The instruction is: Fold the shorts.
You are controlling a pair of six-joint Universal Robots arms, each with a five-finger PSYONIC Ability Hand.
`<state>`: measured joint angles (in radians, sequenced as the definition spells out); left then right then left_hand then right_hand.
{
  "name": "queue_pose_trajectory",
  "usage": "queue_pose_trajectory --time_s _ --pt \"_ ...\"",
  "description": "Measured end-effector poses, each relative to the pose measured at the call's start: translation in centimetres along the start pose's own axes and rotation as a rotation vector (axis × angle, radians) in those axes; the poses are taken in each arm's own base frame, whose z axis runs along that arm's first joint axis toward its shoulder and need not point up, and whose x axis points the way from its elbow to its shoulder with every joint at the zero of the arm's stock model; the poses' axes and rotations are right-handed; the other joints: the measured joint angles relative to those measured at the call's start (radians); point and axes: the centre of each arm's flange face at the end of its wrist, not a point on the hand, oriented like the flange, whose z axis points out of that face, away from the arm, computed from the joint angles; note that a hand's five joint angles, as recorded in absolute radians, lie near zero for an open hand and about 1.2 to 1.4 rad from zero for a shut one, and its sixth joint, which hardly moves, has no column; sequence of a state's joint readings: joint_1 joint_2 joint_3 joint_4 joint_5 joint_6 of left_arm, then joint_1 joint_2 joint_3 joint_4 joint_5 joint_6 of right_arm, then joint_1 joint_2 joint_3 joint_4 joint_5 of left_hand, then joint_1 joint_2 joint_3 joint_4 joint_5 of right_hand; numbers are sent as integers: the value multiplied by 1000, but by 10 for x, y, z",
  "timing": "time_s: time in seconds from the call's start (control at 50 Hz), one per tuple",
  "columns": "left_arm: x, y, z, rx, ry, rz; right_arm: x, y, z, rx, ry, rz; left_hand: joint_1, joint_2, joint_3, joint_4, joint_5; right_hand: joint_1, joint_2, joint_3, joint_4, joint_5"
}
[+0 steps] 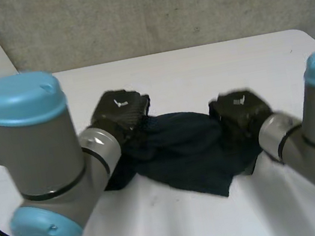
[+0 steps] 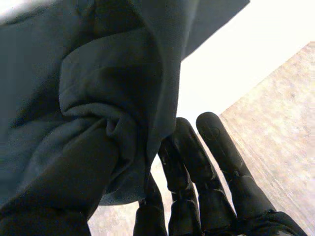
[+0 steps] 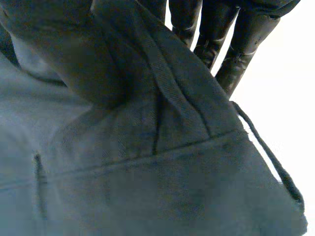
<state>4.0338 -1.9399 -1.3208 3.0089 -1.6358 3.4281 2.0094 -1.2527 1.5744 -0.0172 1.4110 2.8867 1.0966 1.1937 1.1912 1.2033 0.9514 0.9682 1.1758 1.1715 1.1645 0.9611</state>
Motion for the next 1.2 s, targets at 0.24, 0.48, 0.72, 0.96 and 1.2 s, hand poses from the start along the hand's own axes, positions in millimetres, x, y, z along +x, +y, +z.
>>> queue_pose_trajectory --time_s 0.24,0.48,0.72,0.96,1.2 --pt "-70 -136 -113 420 -219 70 28 -174 -102 379 194 -438 0 4 0 0 1 0 0 7 27 0" --pt "-92 -178 -146 589 -324 97 36 -225 -130 490 227 -412 43 5 0 0 54 14 0 7 27 13" --pt "-69 -100 -24 296 -207 85 20 -164 -43 262 89 -362 -180 -244 -225 -234 -162 14 0 7 27 13" --pt "-8 -14 -6 38 -6 -257 -5 -109 -1 88 29 -356 -613 -723 -714 -742 -673 14 0 11 27 13" --pt "-10 2 0 -29 44 -551 -10 -76 30 39 47 -347 -641 -753 -742 -775 -703 14 0 11 27 13"
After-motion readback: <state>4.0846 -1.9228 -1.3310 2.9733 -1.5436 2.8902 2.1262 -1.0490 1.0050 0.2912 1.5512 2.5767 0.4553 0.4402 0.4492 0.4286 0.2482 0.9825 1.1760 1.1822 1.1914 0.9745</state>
